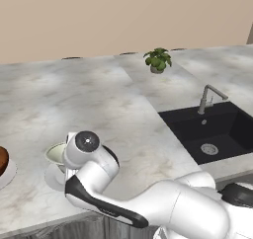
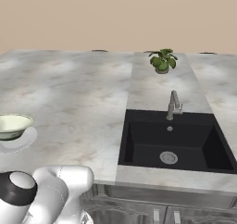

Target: Move the bowls from the cabinet to the plates on the dining table.

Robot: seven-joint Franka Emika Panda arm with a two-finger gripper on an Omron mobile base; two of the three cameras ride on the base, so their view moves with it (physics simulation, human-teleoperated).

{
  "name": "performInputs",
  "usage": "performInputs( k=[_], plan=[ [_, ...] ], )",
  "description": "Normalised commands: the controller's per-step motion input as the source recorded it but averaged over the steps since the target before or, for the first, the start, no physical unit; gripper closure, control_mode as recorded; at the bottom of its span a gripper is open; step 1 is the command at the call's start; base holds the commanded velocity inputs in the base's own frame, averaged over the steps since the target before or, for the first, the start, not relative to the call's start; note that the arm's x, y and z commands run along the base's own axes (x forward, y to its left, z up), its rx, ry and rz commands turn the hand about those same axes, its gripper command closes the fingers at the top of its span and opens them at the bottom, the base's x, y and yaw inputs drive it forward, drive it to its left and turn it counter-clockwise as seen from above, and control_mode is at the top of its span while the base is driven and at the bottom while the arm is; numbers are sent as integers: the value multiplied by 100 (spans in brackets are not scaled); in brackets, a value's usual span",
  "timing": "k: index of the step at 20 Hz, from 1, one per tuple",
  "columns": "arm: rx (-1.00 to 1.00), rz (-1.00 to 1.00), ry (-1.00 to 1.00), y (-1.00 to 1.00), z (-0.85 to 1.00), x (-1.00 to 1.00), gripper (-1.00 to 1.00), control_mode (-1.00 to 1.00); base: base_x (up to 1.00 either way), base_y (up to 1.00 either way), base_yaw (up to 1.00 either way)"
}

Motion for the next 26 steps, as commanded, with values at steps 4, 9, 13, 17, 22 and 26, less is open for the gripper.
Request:
performInputs(
  k=[4, 9, 13, 17, 22, 26],
  plan=[
    [-1, 2, 0, 11, -29, 21, 100, -100, 0, 0, 0],
    [-1, 1, 0, 11, -24, 10, 100, -100, 0, 0, 0],
    [-2, 1, 0, 11, -26, 1, 100, -100, 0, 0, 0],
    [-2, 1, 0, 10, -16, 3, 100, -100, 0, 0, 0],
    [-3, 1, 0, 7, -16, 2, 100, -100, 0, 0, 0],
    [-3, 1, 0, 0, -4, 19, 100, -100, 0, 0, 0]
  ],
)
